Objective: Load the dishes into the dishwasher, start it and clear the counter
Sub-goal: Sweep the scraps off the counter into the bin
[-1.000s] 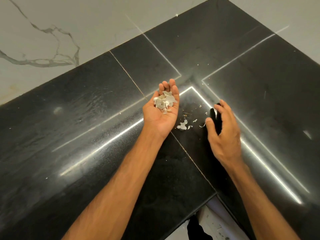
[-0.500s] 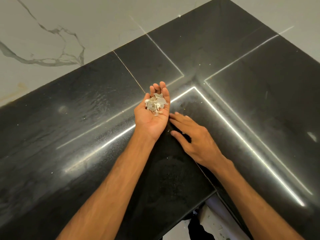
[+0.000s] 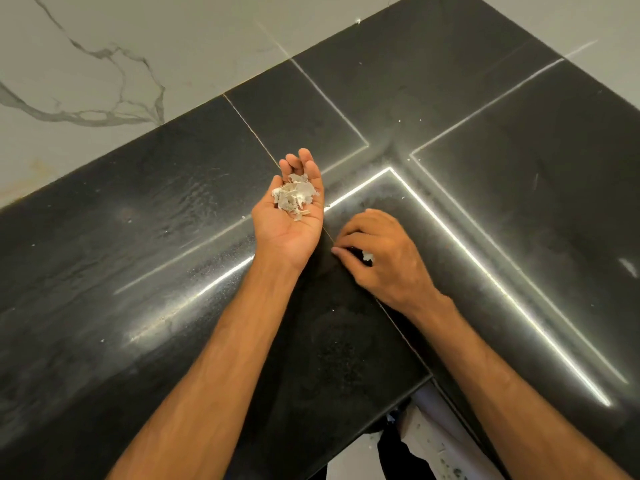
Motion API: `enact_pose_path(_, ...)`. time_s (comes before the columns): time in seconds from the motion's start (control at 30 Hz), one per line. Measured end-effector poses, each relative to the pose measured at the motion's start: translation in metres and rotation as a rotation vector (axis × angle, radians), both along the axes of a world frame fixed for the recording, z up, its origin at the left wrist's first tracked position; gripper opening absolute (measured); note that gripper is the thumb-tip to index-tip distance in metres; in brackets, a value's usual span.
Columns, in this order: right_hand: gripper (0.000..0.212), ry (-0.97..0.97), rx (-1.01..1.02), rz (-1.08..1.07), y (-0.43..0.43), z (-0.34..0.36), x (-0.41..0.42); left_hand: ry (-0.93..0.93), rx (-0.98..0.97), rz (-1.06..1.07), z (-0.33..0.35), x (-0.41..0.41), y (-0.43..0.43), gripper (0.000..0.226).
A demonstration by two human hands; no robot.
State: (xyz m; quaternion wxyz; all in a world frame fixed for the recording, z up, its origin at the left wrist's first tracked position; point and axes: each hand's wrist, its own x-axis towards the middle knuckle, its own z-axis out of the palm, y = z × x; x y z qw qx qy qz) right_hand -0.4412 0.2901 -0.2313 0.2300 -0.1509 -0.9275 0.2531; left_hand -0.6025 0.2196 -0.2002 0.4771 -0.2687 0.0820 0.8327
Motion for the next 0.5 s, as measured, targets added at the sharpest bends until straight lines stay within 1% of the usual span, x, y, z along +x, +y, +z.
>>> enact_pose_path(0.1,0.008,0.025,-0.068,-0.106,0.021,0.007,0.022,-0.002,0.008,-0.012,0.001,0.003,0.003,0.04)
enact_pose_path(0.17,0.003,0.105,-0.201,-0.213,0.028,0.019,0.028,-0.015,0.026,-0.016,-0.001,0.006,0.005,0.041)
enact_pose_path(0.23,0.008,0.144,-0.296,-0.283,0.037,0.028,0.026,-0.025,0.033,-0.023,-0.002,0.009,0.008,0.043)
enact_pose_path(0.27,0.014,0.105,-0.303,-0.271,0.042,0.029,0.024,-0.028,0.033,-0.026,-0.003,0.01,0.009,0.044)
enact_pose_path(0.3,0.02,0.023,-0.282,-0.229,0.045,0.028,0.022,-0.029,0.031,-0.028,-0.003,0.011,0.009,0.044)
enact_pose_path(0.4,0.037,-0.3,-0.152,-0.099,0.037,0.021,0.025,-0.037,0.025,-0.034,-0.004,0.012,0.009,0.043)
enact_pose_path(0.5,0.05,-0.472,-0.02,-0.015,0.016,0.025,0.039,-0.037,0.017,-0.042,-0.007,0.013,0.008,0.043)
